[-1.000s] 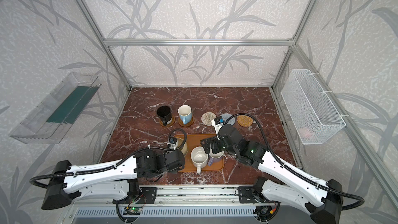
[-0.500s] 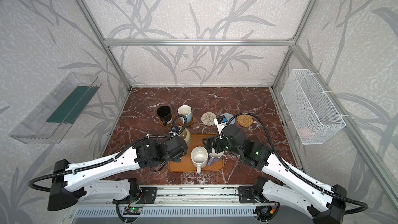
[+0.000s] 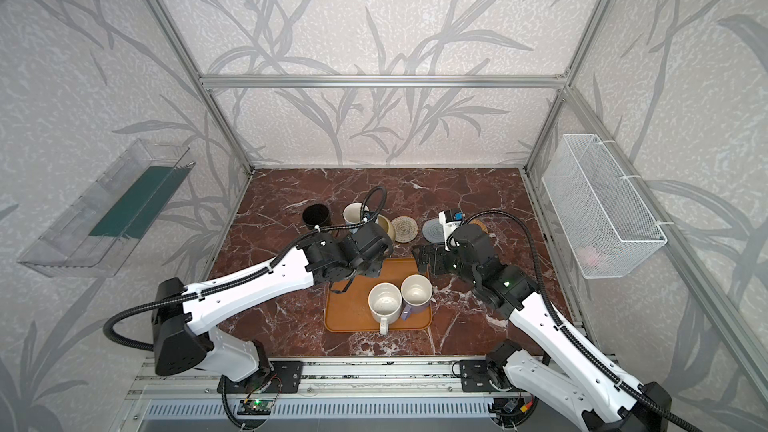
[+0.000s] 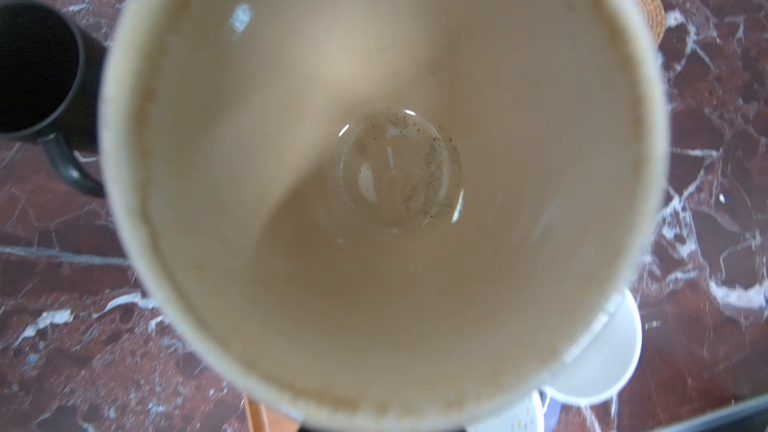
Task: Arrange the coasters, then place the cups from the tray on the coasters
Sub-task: 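Carry the beige mug toward the multicolour coaster with the left gripper while the right hovers, then lower the beige mug onto the multicolour woven coaster with the left gripper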
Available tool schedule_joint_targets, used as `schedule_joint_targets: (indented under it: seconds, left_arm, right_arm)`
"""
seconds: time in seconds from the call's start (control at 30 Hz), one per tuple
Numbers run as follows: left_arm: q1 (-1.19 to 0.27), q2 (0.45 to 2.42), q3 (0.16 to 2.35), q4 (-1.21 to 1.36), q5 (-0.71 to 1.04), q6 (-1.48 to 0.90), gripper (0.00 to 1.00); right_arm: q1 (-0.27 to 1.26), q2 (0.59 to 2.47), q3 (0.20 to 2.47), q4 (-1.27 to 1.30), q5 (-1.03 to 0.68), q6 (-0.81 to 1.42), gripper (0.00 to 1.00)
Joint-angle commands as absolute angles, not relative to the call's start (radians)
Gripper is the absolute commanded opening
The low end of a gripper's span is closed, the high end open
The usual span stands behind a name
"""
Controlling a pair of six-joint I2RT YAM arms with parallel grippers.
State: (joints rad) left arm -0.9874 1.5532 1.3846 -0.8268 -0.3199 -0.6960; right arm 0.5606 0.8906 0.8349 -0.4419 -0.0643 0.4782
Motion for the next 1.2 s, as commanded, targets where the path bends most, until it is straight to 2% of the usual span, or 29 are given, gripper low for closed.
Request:
schedule_joint_targets:
  seconds: [0.0, 0.2, 0.7, 1.17]
  left_arm:
    - [-0.952, 1.618, 1.484, -0.738, -0.368, -0.666, 0.0]
    - [-0.911, 1.786, 1.599, -0.681, -0.369, -0.664, 0.0]
    - [-0.876, 2.136, 1.849, -0.646, -0.375, -0.706, 0.0]
    - [-0.87, 2.203, 1.865, -0.633, -0.376, -0.761, 0.0]
  right_arm:
    - [0.502, 0.88, 0.855, -0.452, -0.118, 0.477, 0.99]
    - [0.423, 0.897, 0.829, -0.438, -0.171, 0.467, 0.99]
    - [0.375, 0.85, 0.771, -0.466, -0.152, 0.426, 0.99]
    - [0.35, 0.819, 0.721, -0.468, -0.15, 0.425, 0.99]
